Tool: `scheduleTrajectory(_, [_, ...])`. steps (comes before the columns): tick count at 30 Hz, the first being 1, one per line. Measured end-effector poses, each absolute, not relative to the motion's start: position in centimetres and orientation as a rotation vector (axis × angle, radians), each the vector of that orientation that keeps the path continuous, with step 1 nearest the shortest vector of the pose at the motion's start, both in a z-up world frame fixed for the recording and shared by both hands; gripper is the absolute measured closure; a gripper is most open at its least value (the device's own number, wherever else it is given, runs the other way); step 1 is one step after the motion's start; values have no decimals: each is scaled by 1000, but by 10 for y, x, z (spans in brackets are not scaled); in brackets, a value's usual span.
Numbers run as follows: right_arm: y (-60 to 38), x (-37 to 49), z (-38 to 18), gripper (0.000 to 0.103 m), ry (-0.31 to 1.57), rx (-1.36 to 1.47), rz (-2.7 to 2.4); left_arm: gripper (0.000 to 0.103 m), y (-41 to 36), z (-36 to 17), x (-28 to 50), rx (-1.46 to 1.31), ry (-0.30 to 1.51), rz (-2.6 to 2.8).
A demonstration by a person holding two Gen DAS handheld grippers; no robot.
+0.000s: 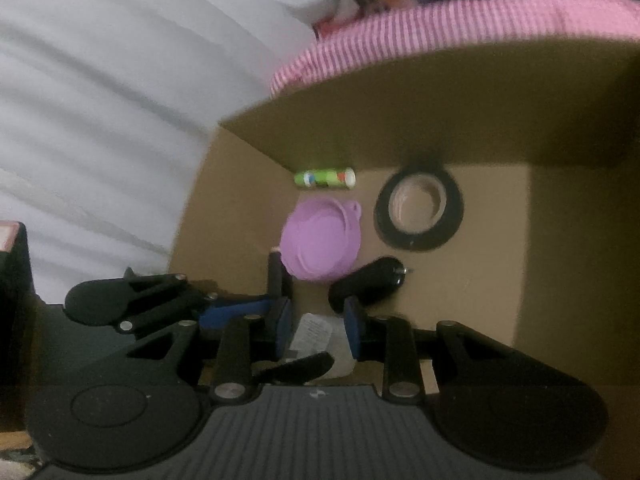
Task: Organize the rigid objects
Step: 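Lower the white charger into the box and open the right gripper, then move the right gripper to the green dropper bottle and grasp it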
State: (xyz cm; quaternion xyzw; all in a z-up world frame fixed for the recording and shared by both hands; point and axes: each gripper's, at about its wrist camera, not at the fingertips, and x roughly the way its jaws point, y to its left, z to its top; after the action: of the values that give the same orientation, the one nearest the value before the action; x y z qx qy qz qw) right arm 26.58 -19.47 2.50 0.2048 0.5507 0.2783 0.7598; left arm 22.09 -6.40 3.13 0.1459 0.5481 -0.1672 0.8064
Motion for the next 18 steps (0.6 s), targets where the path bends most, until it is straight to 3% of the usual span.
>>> scheduleTrajectory(7, [-244, 210, 67, 71, 1014, 526, 593, 31, -50, 82, 169, 269, 977, -374])
scheduleTrajectory(10, [-264, 171, 85, 66, 911, 531, 576, 24, -44, 98, 137, 251, 871, -383])
scheduleTrajectory(12, [-270, 146, 92, 58, 852, 513, 559, 23, -41, 103, 113, 238, 812, -395])
scheduleTrajectory(18, [-272, 86, 94, 57, 784, 439, 542, 23, -44, 80, 64, 218, 713, -437])
